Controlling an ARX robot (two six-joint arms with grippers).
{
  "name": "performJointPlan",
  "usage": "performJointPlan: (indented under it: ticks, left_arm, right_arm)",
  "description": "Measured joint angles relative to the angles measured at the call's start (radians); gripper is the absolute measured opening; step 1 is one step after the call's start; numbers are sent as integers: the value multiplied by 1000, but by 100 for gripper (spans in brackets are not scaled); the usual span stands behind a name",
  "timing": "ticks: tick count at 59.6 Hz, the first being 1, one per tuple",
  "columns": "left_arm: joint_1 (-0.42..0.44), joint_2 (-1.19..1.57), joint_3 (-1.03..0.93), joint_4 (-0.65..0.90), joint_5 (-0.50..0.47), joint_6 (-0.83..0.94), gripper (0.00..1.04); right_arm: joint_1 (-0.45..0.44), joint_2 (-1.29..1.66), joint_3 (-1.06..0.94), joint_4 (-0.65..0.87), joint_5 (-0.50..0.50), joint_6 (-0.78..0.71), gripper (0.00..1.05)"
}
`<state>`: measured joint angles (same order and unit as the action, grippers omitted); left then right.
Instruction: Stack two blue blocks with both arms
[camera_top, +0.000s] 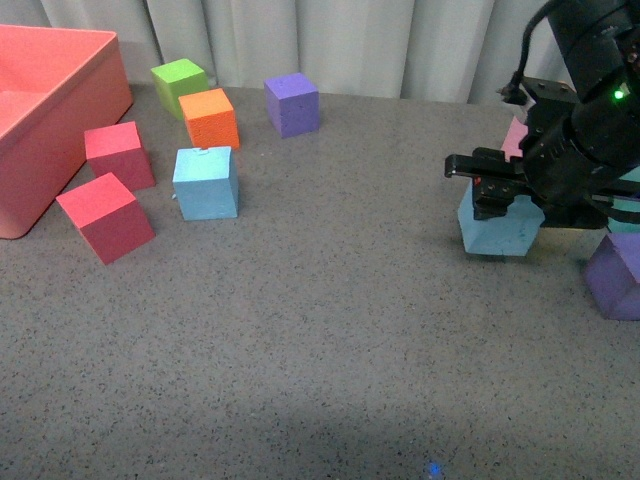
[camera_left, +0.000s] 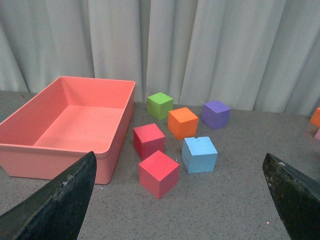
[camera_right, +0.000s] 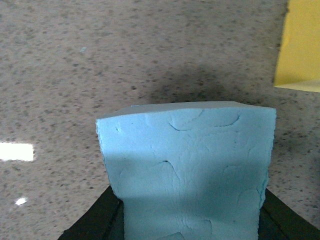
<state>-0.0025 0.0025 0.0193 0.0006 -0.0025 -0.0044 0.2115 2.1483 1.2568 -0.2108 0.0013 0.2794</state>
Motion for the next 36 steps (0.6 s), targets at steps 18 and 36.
performJointPlan:
  ticks: [18, 36]
  left_arm:
    - [0, 0, 0, 0, 0, 0, 98]
    - [0, 0, 0, 0, 0, 0, 98]
  right_arm:
    - [140, 79, 153, -32, -28, 50, 45]
    - [186, 185, 289, -98, -13, 89, 45]
